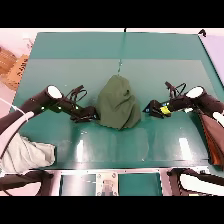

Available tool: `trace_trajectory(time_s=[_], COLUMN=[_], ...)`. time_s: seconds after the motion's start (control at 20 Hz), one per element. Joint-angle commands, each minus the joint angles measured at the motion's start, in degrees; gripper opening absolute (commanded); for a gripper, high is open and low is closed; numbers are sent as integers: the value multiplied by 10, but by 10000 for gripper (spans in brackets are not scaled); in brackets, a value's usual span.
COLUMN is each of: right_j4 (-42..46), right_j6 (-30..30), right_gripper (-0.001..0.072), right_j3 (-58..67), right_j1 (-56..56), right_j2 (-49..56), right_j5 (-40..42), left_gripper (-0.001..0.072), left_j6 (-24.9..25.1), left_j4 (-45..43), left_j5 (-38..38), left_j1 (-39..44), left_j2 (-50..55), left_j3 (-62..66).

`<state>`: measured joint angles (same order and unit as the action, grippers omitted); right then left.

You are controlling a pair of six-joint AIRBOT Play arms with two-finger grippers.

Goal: Fold the shirts.

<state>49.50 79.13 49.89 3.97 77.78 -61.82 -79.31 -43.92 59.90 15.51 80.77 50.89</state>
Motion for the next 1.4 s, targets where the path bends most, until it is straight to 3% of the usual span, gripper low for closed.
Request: trace_trajectory(time_s=[0.0, 0.1, 0.15, 0.2, 0.6, 1.05, 1.1, 1.2, 1.25, 1.35], right_j4=[-75, -82, -82, -83, -90, -162, -176, -179, -179, -134], right_j6=[-48, -48, -48, -48, -48, -39, -39, -40, -46, -38], right_gripper=[497, 497, 497, 497, 498, 485, 398, 85, 16, 14], right_j3=[52, 82, 99, 113, 195, 327, 341, 355, 362, 393], right_j1=[0, -1, -1, -1, -22, -138, -150, -163, -162, -134], right_j2=[66, 103, 122, 136, 186, 318, 331, 340, 340, 330], right_j5=[-2, -2, -3, -7, 11, 69, 69, 63, 47, -12], left_gripper=[689, 372, 91, 21, 21, 21, 21, 21, 21, 20], left_j6=[9, 26, 46, 63, 63, 85, 89, 90, 93, 80], left_j4=[55, 93, 109, 107, -17, -69, -69, -70, -76, -123], left_j5=[-90, -108, -107, -106, 40, 75, 75, 76, 83, 122], left_j1=[-1, -1, -1, -4, -163, -174, -174, -174, -174, -174], left_j2=[2, 17, 27, 32, 31, 32, 32, 31, 31, 30], left_j3=[-41, -40, -39, -36, 69, 71, 71, 71, 77, 117])
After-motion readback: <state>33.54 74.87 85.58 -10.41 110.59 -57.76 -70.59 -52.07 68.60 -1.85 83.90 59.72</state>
